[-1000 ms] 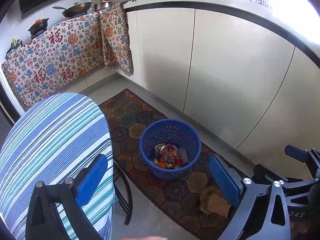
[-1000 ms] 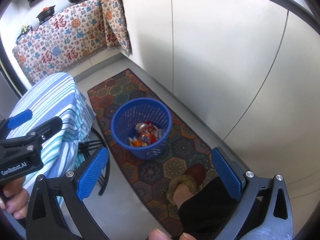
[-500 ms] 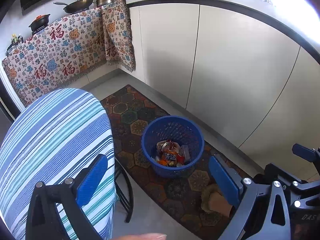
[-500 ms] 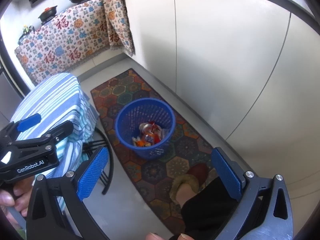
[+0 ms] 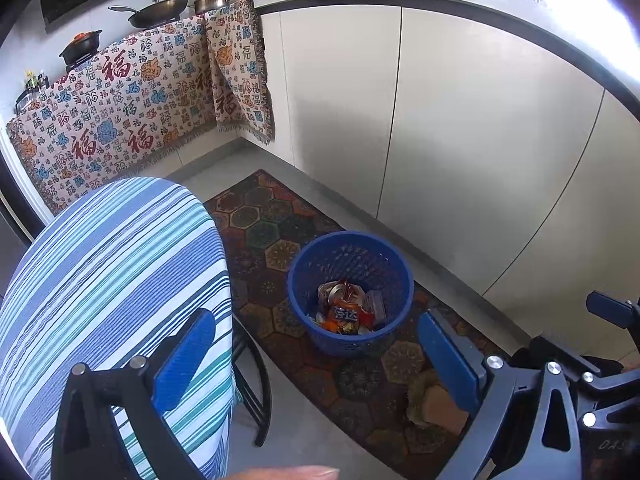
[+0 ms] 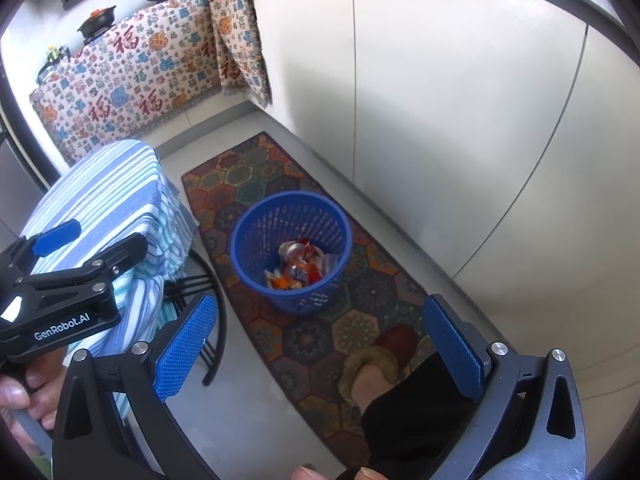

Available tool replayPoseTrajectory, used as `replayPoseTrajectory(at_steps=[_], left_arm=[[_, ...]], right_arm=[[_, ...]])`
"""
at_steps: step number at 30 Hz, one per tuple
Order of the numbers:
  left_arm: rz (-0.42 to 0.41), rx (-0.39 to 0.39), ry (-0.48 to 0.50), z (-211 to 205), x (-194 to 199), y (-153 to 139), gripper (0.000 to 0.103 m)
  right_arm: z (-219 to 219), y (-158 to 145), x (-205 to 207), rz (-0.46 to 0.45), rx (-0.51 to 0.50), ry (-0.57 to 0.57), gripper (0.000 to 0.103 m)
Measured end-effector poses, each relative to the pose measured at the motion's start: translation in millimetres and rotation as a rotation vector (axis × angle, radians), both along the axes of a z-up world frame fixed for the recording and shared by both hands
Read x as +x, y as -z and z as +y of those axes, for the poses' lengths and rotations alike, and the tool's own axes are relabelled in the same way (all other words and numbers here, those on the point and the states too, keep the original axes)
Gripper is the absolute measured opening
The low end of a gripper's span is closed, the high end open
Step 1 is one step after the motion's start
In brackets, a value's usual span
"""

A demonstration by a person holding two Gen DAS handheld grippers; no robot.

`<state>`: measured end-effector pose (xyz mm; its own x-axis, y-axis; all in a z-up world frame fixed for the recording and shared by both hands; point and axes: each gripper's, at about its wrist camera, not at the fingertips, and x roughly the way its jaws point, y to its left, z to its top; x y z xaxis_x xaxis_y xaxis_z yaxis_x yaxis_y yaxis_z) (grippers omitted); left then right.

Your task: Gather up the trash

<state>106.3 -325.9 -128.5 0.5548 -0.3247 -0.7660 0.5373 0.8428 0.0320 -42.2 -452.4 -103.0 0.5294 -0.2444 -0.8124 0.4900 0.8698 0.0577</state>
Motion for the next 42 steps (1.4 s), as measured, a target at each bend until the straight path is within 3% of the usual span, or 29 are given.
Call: replayPoseTrajectory(at_steps=[42], left_arm=[[-0.008,0.001,0.017,0.9,-1.9,-2.5,0.103]], right_arm=[[-2.8,-1.1,-2.4,-0.002,0.002,-0.009,0.103]])
